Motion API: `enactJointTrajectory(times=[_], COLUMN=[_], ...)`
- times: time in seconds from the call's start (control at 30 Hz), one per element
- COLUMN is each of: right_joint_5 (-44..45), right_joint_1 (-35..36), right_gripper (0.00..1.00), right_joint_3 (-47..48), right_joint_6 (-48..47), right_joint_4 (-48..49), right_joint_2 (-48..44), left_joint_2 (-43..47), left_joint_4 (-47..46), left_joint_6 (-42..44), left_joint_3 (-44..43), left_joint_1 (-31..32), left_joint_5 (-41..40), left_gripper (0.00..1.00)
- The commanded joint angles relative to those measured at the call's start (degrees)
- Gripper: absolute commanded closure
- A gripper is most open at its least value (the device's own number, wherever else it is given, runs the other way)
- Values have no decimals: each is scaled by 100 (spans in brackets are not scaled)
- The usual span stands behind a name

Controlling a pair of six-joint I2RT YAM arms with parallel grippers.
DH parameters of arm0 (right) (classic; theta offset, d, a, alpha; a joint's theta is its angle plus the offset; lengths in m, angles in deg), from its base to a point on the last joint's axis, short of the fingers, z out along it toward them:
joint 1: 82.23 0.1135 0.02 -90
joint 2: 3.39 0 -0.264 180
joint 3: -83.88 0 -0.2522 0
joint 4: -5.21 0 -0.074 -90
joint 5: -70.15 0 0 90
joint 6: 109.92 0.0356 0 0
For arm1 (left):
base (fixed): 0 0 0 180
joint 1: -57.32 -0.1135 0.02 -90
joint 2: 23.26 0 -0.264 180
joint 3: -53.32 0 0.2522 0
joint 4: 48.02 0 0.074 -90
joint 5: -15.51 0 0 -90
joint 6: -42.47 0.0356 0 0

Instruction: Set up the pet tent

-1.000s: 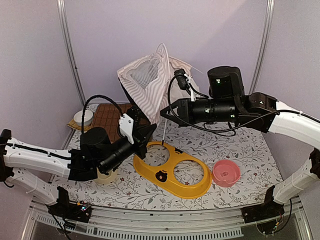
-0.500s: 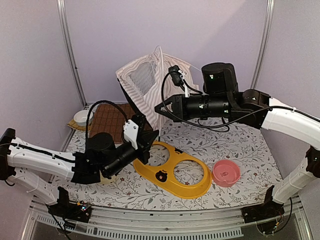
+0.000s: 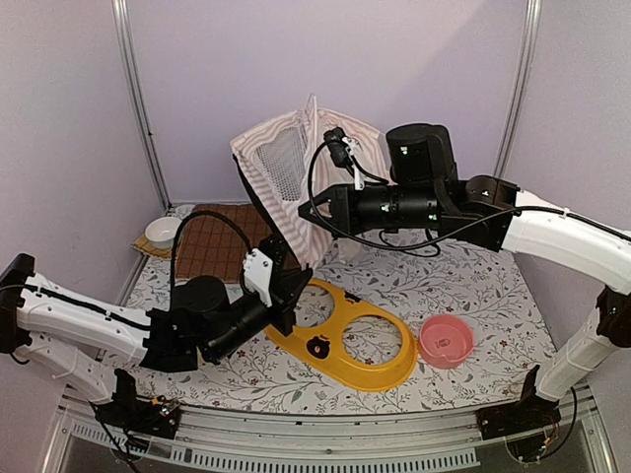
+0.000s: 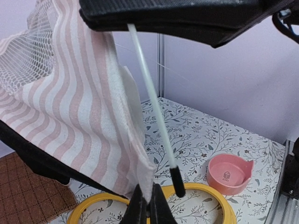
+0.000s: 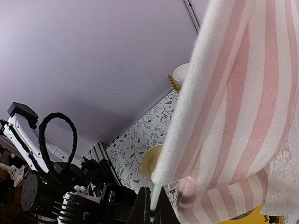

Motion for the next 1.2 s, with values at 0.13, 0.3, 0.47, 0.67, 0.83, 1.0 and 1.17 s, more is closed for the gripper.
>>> enactJointTrajectory(times=[0.13,0.3,0.47,0.67,0.83,1.0,1.17], right_joint_5=[1281,1328,1430,1424,1441,1454,1472], right_joint_1=[-587,-608,-618,-643,-671,-688,-706], right_gripper=[100,100,100,100,100,100,100], right_joint_3=[779,776,762,770,779,779,778], right_joint_6=[-337,-359,-398,-368,-339,-353,-339], right_joint_4=[2363,2339,2337,2374,2394,2395,2406], right_joint_2=[-111,-93,-66,-10,-22,-36,-19], left_joint_2=[-289,-303,-299,-358,-430,-460,-504], left_joint_4=[1499,1543,1571,1593,1608,1627,1692], left_joint_6=[-285,-387,-453,-469,-457,-480,-487], left_joint_3=[550,616,654,654,636,637,593], left_joint_1=[656,751,816,855,880,913,981], left_joint_5=[632,536,511,492,505,486,437], left_gripper=[100,100,100,100,100,100,100])
